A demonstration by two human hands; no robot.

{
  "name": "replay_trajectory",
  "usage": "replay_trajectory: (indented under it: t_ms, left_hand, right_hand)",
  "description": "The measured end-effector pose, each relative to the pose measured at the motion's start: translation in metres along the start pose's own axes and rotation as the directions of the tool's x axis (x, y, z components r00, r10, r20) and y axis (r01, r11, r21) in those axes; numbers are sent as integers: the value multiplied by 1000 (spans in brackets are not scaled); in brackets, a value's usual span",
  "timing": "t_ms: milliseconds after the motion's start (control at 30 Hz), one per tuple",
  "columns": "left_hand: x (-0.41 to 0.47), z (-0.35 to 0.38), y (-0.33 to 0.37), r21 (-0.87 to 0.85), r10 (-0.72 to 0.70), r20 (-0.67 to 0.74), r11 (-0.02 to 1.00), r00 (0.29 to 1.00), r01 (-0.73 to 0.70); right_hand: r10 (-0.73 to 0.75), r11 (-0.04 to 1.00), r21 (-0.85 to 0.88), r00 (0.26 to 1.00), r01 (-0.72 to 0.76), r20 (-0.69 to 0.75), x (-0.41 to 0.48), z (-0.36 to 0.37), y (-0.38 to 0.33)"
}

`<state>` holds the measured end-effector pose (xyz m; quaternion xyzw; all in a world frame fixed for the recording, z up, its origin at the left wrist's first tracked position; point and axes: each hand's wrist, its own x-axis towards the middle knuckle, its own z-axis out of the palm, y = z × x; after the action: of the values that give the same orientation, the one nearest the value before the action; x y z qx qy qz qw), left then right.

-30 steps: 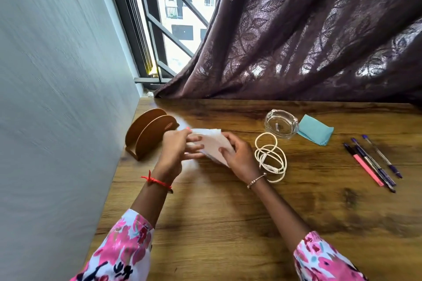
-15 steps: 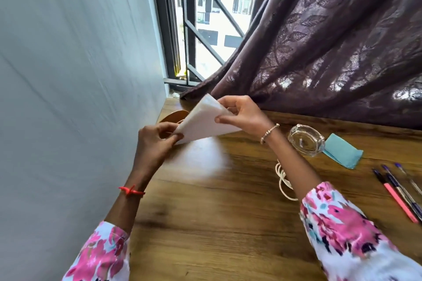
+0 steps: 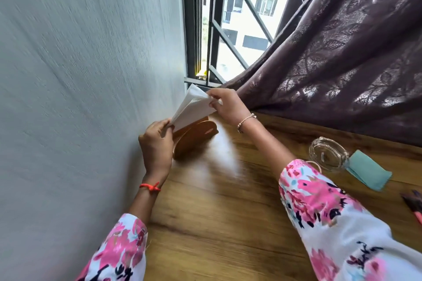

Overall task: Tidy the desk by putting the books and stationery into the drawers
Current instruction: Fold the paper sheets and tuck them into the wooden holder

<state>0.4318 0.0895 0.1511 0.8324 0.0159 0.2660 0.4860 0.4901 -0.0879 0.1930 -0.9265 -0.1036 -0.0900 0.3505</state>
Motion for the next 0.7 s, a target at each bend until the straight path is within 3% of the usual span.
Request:
replay_trajectory:
  t_ms: [500, 700]
  left_hand:
    - [-34, 24, -48, 138, 55, 117, 988, 992, -71]
    - [-43, 27, -52, 132, 111, 142, 983, 984, -130]
  right_hand:
    - [52, 995, -89, 989, -40, 140, -16, 50, 33]
    - [-9, 998, -55, 998, 5, -68, -29, 53, 32]
